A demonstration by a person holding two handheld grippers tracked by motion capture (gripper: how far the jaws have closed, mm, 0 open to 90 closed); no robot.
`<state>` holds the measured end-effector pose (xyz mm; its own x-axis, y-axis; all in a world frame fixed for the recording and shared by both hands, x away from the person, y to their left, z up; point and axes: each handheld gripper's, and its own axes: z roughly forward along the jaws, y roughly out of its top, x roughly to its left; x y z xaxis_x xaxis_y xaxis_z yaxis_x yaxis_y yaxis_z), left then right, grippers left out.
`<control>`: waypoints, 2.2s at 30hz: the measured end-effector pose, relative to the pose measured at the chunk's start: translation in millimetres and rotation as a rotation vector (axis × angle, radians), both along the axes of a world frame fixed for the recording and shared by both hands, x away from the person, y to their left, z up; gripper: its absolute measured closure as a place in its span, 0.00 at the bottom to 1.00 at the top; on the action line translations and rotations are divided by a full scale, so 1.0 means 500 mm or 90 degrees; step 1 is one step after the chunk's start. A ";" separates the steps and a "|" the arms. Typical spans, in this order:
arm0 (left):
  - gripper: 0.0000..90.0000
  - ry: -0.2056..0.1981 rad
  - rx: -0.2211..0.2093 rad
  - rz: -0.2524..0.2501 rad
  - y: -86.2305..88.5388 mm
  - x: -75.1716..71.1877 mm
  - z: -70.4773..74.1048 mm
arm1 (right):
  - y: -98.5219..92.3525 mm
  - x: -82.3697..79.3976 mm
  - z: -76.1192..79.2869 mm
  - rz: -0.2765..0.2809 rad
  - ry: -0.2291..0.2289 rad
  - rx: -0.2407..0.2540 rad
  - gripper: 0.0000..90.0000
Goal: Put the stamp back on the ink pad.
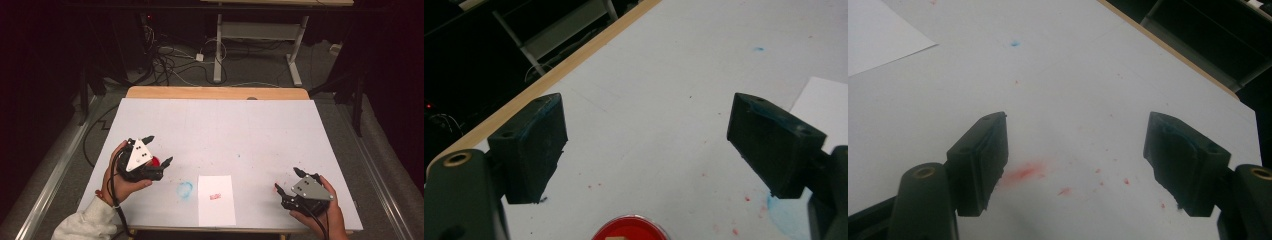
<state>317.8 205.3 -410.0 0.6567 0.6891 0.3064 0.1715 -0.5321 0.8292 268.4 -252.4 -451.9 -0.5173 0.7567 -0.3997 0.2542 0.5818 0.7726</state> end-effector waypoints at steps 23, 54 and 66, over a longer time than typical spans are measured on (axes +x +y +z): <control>0.18 -0.041 0.019 -0.028 -0.012 -0.056 -0.023 | 0.017 -0.014 0.009 0.016 -0.015 0.001 0.30; 0.18 0.042 0.030 0.012 0.112 -0.057 -0.129 | 0.032 -0.009 0.003 0.026 -0.008 -0.004 0.30; 0.18 0.078 0.035 0.019 0.124 -0.053 -0.152 | 0.029 -0.012 0.009 0.027 -0.020 -0.001 0.30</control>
